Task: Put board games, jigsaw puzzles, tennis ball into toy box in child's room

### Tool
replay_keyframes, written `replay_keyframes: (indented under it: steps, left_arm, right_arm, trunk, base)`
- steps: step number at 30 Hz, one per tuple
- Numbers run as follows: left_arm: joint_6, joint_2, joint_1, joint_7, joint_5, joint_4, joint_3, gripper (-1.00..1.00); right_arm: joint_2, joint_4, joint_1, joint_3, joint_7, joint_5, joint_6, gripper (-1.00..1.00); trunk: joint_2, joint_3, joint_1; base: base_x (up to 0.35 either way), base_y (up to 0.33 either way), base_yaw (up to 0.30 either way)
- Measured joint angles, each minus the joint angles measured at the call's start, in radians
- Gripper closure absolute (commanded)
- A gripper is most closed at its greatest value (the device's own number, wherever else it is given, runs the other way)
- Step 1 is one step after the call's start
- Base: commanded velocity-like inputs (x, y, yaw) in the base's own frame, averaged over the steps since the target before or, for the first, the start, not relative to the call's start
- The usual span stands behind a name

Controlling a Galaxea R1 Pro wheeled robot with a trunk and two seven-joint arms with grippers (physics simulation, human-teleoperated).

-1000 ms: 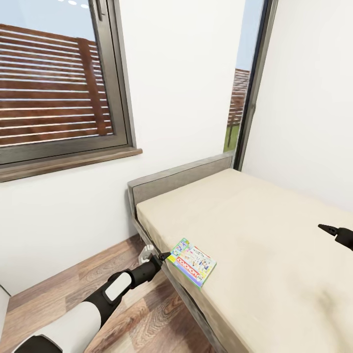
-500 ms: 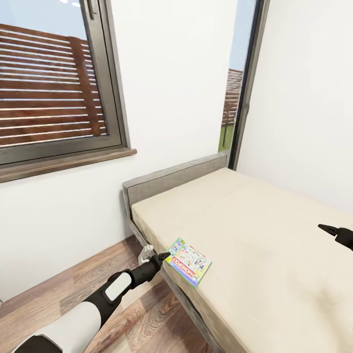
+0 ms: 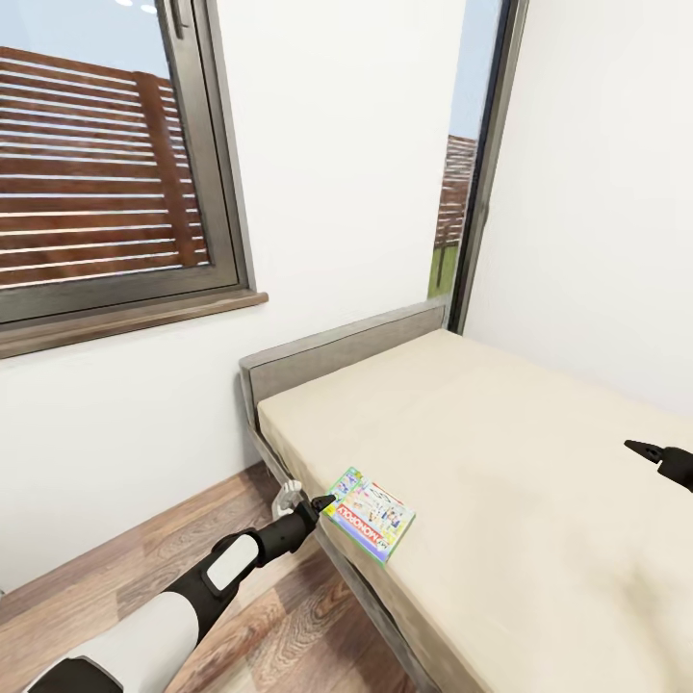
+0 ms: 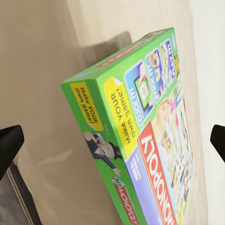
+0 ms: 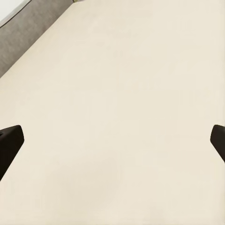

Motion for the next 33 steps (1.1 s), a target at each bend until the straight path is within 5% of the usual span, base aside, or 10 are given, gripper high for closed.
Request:
replay_keyframes:
  steps: [33]
  left_arm:
    - [-0.001, 0.0, 0.0, -0.001, 0.001, 0.0, 0.0, -1.0]
  right_arm:
    - [0.0, 0.0, 0.0, 0.0, 0.0, 0.0, 0.0, -1.0]
  trunk:
    - [0.0, 0.0, 0.0]
  base:
    - [0.0, 0.0, -0.062]
